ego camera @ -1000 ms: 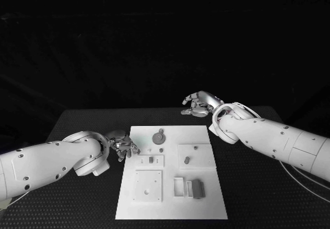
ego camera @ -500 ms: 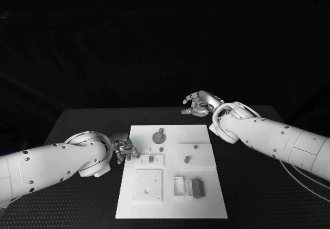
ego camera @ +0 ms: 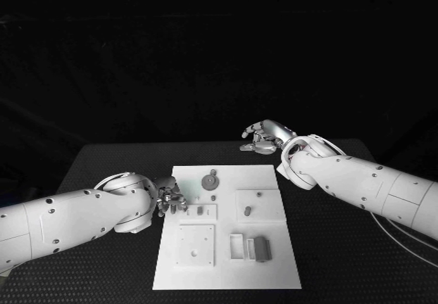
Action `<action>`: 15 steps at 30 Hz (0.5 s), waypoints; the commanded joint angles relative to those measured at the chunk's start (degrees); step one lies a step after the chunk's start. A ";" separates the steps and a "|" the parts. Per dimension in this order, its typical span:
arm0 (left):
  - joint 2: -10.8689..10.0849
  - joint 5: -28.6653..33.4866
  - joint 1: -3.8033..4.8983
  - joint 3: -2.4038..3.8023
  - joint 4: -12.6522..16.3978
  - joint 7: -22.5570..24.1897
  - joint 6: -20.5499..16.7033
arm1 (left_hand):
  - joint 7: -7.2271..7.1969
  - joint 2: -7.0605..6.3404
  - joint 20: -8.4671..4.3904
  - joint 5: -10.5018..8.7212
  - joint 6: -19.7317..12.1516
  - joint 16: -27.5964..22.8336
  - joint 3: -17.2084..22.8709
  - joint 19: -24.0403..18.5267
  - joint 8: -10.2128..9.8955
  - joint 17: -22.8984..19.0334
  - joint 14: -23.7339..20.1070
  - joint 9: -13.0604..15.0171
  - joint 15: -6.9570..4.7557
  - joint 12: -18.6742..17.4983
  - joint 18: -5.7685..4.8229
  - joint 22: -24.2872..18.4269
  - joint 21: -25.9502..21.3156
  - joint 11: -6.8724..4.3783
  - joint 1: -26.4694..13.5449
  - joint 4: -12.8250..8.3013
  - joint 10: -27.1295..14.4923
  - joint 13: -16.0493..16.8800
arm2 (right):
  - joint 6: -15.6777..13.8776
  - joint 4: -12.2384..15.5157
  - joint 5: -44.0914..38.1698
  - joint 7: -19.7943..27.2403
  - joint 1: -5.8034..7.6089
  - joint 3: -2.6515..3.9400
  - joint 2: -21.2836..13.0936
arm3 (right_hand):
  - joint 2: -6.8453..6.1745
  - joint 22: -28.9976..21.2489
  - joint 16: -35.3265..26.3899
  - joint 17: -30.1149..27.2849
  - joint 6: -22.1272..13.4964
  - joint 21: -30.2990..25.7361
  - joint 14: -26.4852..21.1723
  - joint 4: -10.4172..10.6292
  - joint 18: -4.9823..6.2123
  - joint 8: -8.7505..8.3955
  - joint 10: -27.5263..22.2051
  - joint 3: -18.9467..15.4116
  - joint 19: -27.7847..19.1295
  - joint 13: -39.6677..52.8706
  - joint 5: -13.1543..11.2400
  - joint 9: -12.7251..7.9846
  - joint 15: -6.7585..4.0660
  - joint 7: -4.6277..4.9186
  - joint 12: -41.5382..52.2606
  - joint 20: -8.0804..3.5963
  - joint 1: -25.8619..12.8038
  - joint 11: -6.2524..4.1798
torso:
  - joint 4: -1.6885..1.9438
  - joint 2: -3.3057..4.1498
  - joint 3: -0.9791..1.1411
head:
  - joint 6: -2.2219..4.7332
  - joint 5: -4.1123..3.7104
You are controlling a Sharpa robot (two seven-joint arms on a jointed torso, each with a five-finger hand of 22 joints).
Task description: Assemble the parts on the task board
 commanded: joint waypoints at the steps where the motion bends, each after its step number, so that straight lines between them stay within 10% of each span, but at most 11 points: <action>1: 0.30 -1.57 -0.06 0.03 -0.01 -1.08 1.93 | 0.11 0.48 -0.94 0.19 0.41 0.22 0.27 1.02 1.02 0.06 0.82 0.24 -1.39 0.24 2.17 1.35 0.20 -0.02 -0.08 0.02 0.38 0.06 | 0.66 0.10 -0.08 0.10 -0.03 0.01 -0.01 | 0.08 0.92 -0.28 0.02 0.19 -0.36 -0.42 0.31 4.47 0.22 -0.46 -0.03 -0.05 -0.05 -0.15 -0.06 0.11 0.50 0.27 -0.36 -0.44 0.10 | 0.01 -0.02 0.04 | -0.05 -0.07; 15: 1.54 -1.62 -0.25 0.04 -0.82 -1.96 3.01 | 0.08 0.46 -1.09 0.29 0.43 0.34 0.42 1.25 1.10 0.14 1.08 0.25 -1.53 0.48 2.18 1.36 0.50 -0.15 -0.30 0.02 0.61 0.15 | 0.69 0.11 -0.06 0.09 -0.08 0.01 -0.01 | 0.06 0.92 -0.28 0.04 0.18 -0.37 -0.42 0.37 4.47 0.22 -0.48 -0.03 -0.06 -0.07 -0.15 -0.06 0.11 0.50 0.28 -0.36 -0.47 0.10 | 0.06 -0.02 0.01 | -0.10 -0.16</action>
